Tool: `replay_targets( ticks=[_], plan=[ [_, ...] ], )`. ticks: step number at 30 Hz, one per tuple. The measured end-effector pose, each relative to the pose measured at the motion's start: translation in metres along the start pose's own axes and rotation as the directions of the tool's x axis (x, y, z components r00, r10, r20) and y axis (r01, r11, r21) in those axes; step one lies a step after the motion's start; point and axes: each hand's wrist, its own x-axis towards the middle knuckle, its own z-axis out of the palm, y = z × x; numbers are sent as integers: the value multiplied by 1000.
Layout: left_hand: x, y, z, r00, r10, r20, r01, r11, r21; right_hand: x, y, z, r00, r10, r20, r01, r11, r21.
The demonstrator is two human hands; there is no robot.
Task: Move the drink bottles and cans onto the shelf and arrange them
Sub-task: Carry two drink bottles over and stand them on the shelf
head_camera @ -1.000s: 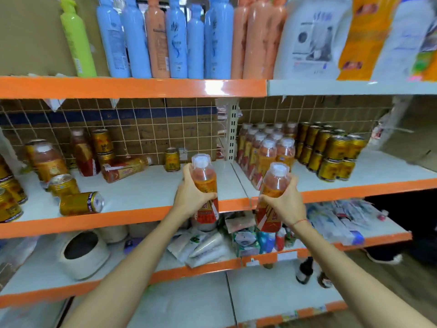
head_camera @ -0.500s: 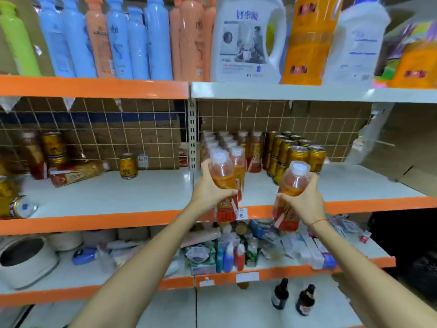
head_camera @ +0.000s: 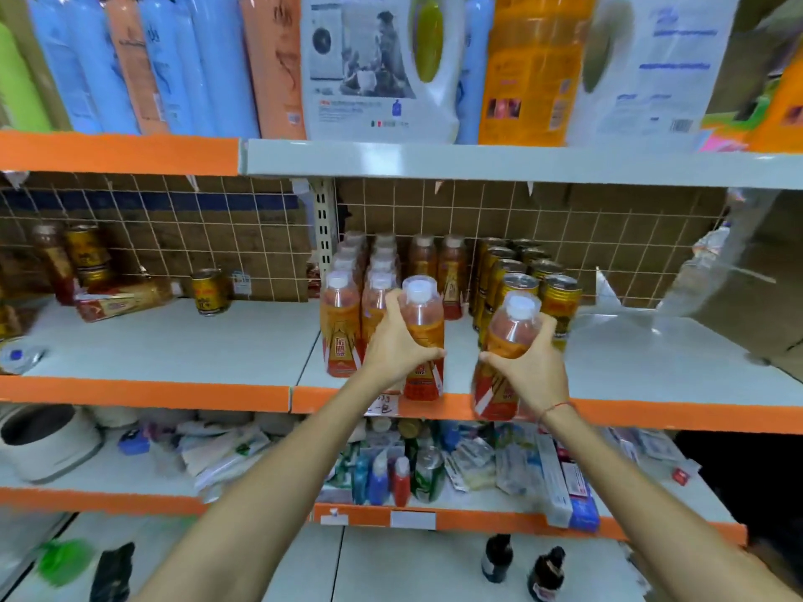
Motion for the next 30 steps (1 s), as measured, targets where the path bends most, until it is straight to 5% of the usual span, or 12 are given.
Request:
replay_targets(
  ticks=[2, 6, 10, 18, 23, 26, 30],
  plan=[
    [5, -2, 10, 1000, -20, -15, 20, 1000, 1, -3, 7, -3, 991, 42, 123, -24, 990, -140],
    [15, -3, 25, 1000, -14, -12, 14, 1000, 27, -4, -11, -11, 990, 56, 129, -35, 987, -155],
    [29, -2, 32, 1000, -11, 18, 10, 998, 65, 12, -16, 3, 982, -163, -90, 171, 981, 91],
    [42, -15, 41, 998, -61, 15, 60, 996, 72, 23, -19, 10, 935, -335, -118, 331, 942, -49],
    [46, 1, 31, 999, 52, 14, -53, 997, 54, 29, -18, 13, 925, -358, -129, 349, 933, -92],
    [61, 16, 8, 980, 154, 124, -179, 959, 218, 31, -20, 15, 923, -364, -129, 354, 931, -90],
    [84, 27, -8, 894, 89, 440, -338, 779, 529, 35, -20, 19, 919, -369, -139, 357, 928, -107]
  ],
)
